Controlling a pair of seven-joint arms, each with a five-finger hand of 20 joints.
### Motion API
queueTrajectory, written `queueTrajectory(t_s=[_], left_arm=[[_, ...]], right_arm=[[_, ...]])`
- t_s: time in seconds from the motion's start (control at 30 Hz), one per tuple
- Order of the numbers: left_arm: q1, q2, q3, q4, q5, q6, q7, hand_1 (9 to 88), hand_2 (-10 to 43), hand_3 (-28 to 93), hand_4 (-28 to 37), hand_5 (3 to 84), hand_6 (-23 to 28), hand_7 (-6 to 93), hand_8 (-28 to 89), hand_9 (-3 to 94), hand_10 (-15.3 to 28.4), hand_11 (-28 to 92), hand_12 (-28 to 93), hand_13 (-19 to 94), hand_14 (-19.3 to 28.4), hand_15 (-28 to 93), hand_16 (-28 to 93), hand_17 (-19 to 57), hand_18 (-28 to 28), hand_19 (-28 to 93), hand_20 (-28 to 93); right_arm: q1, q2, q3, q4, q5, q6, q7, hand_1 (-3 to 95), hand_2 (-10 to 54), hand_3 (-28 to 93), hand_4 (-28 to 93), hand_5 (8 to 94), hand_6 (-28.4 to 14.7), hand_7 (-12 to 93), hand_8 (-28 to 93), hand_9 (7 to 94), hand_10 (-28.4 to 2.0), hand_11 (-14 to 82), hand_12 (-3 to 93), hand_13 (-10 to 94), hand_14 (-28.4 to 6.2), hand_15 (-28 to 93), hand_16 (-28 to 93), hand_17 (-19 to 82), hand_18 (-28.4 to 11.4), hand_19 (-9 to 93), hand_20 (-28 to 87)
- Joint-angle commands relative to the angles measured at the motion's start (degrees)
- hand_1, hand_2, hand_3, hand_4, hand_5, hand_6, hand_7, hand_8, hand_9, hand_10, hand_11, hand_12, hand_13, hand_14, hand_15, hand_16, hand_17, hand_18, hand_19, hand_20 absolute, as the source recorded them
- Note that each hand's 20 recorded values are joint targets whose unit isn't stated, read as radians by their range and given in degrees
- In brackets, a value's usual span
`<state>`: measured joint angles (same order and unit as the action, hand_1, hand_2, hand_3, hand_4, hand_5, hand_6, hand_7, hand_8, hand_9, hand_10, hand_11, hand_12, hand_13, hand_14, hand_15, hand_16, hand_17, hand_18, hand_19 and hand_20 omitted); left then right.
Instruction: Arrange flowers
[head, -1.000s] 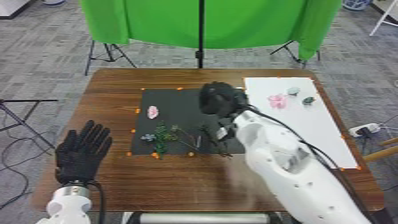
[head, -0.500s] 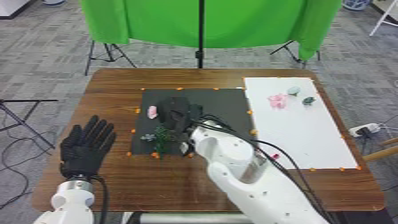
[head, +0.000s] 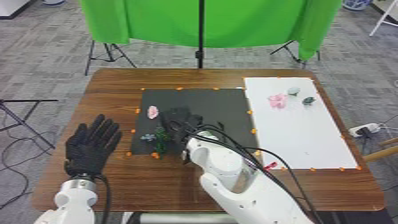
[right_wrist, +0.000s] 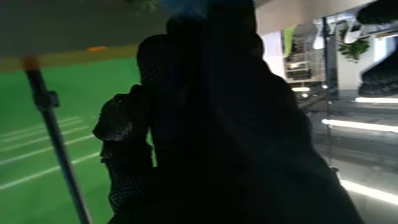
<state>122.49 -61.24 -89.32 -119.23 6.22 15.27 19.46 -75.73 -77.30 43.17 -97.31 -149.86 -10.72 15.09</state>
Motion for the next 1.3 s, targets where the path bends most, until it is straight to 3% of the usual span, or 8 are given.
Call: queueTrajectory(t_s=[0.03, 0.43, 0.57, 0.73, 0.83, 1.0, 1.1, 1.3], left_arm=[[-0.23, -0.33, 0.11, 0.89, -0.33, -0.53, -0.96, 28.8, 14.0, 78, -28.3, 46.1, 10.0, 13.2, -11, 40.8, 15.8, 29, 6, 30, 16.4, 48, -13, -8.4, 15.0, 42, 10], [-0.42, -0.60, 0.34, 1.02, 0.21, -0.66, -0.79, 29.1, 13.4, 78, -28.3, 46.1, 10.0, 13.5, -11, 40.5, 15.7, 29, 5, 30, 16.3, 48, -14, -8.7, 15.0, 42, 9], [0.17, -0.96, 0.28, 0.72, 0.20, -1.24, -0.56, 29.3, 13.1, 78, -28.3, 46.1, 10.2, 13.3, -11, 40.1, 15.9, 28, 5, 30, 16.5, 47, -14, -8.8, 15.0, 41, 9], [0.35, -1.60, -0.21, 0.86, 0.31, -1.12, -0.21, 29.5, 13.0, 78, -28.3, 45.9, 10.3, 13.0, -11, 39.6, 16.1, 27, 5, 29, 16.8, 44, -13, -9.0, 14.9, 40, 9], [1.81, -1.60, -0.70, 0.16, 0.06, -0.83, 0.59, 29.6, 13.1, 78, -28.3, 45.7, 10.5, 11.9, -11, 39.3, 16.1, 25, 6, 29, 16.7, 42, -12, -9.0, 14.8, 40, 9], [2.77, -1.91, -0.84, -0.30, 0.37, -0.99, 1.20, 29.7, 13.3, 77, -28.3, 45.4, 10.5, 11.3, -10, 39.0, 16.1, 24, 7, 29, 16.7, 41, -11, -9.0, 14.7, 39, 10], [3.60, -1.76, -1.34, -0.64, 0.20, -0.74, 1.99, 29.7, 13.5, 77, -28.3, 45.2, 10.5, 11.0, -10, 39.1, 16.1, 23, 7, 29, 16.5, 41, -10, -9.0, 14.7, 39, 10], [3.43, -2.14, -1.39, -0.49, 0.51, -0.72, 1.66, 29.5, 13.6, 77, -28.3, 45.2, 10.5, 10.7, -10, 39.1, 16.0, 23, 8, 29, 16.5, 40, -10, -9.0, 14.7, 39, 10]], right_arm=[[-0.47, -0.90, 0.51, 0.17, -0.51, -1.14, -0.59, 94.4, -9.5, 1, -14, 72.3, -3.9, 20, 3, 75.3, -14.3, 10.7, 41.8, 58, -12.0, 63, 37, 29, -21.2, 90, 53], [-0.94, -0.51, 0.75, -3.21, 0.97, 1.12, 1.12, 93.2, -9.5, -1, -13, 64.3, -5.1, 11, -9, 66.9, -15.8, 21.2, 34.4, 54, -14.1, 71, 31, 27, -20.2, 89, 55], [-1.36, 0.31, 2.87, -6.05, 3.25, 1.22, 2.73, 80.7, -9.5, 26, -26, 62.9, -5.2, 12, -9, 64.1, -16.6, 25.6, 29.5, 54, -14.5, 73, 26, 28, -21.1, 90, 54], [-0.06, 1.65, 8.76, -6.16, 5.67, 3.68, 5.10, 61.6, -9.5, 57, -28, 60.8, -4.8, 14, -11, 59.9, -17.7, 31.4, 20.1, 52, -15.8, 74, 23, 29, -23.8, 90, 51], [2.18, 1.90, 12.83, -3.56, 6.81, 2.88, 8.23, 53.6, -9.5, 69, -28, 60.3, -4.2, 15, -12, 58.4, -18.0, 25.1, 17.5, 52, -15.9, 66, 17, 28, -24.2, 85, 45], [5.23, 6.48, 17.61, 0.55, 6.44, 1.27, 13.71, 48.5, -9.5, 79, -28, 56.5, -4.5, 15, -13, 49.6, -18.5, 13.1, 14.5, 45, -15.4, 34, 11, 24, -22.8, 73, 31], [5.04, 9.06, 20.29, 1.85, 7.79, -1.11, 16.89, 47.8, -9.5, 80, -28, 54.2, -5.0, 14, -13, 46.3, -19.1, 11.8, 14.0, 40, -16.6, 30, 11, 22, -22.7, 70, 28], [2.47, 14.04, 24.45, 4.38, 8.48, -2.30, 20.32, 47.2, -9.5, 82, -28, 50.9, -5.2, 14, -13, 40.5, -19.2, 10.4, 12.9, 33, -18.0, 26, 11, 19, -22.7, 67, 25]])
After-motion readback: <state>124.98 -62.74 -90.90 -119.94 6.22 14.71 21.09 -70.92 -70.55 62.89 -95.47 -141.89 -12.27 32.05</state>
